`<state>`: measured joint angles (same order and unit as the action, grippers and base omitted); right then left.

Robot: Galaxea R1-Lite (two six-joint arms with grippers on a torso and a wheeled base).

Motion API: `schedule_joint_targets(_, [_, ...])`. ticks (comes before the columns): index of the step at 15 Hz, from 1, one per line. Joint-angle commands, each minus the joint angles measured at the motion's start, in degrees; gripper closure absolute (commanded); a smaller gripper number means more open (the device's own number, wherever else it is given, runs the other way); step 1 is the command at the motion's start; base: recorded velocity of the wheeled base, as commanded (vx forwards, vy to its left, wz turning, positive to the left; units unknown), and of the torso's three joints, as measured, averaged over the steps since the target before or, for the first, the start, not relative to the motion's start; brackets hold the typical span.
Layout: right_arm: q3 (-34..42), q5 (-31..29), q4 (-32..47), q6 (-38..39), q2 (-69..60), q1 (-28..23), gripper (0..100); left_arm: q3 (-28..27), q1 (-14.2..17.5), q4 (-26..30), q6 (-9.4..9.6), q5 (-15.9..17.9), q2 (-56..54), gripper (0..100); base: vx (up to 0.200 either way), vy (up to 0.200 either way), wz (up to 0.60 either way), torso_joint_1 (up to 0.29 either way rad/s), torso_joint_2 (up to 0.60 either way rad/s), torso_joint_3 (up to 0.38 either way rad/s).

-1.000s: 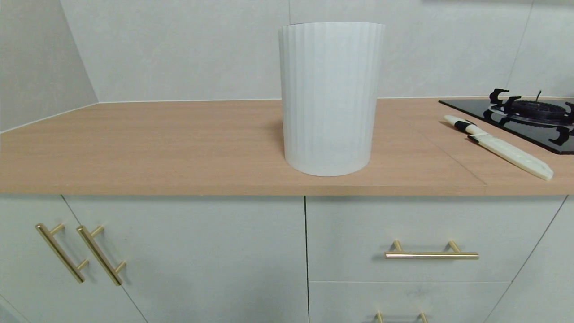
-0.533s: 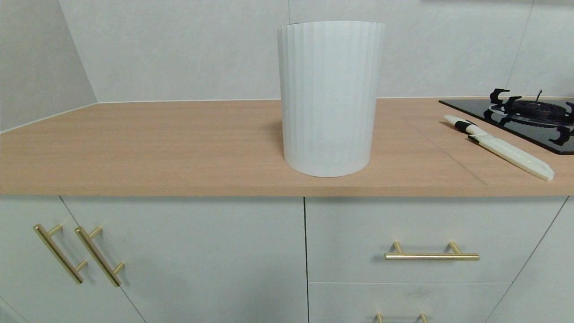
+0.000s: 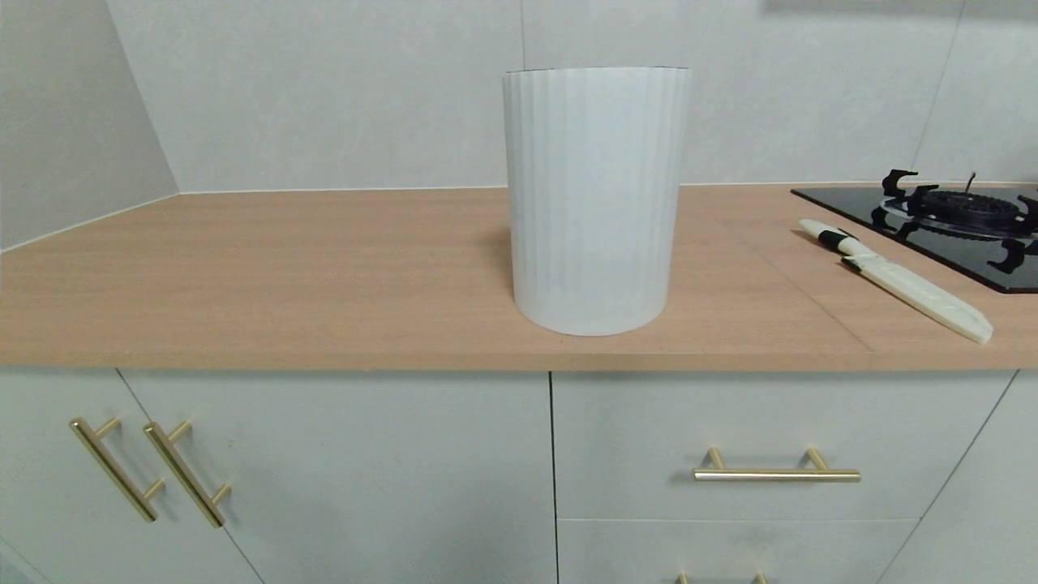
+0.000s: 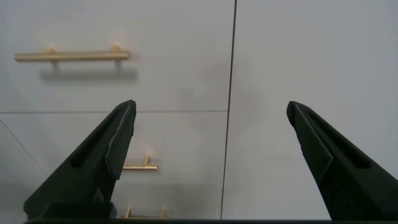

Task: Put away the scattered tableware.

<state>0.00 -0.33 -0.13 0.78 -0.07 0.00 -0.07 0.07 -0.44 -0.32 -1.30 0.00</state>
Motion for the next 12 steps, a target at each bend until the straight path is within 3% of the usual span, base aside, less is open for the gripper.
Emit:
schedule_joint_targets(1, [0.0,0.0,0.0,0.0,0.1,0.0,0,0.1,0.0,0.1,-0.03,0.0,0.0,0,0.000,0.000,0.00,0.080,-0.13,-0.286])
schedule_joint_targets(12, [0.0,0.0,0.0,0.0,0.1,0.0,0,0.1,0.0,0.1,-0.03,0.0,0.0,0,0.000,0.000,0.00,0.153,-0.48,-0.300])
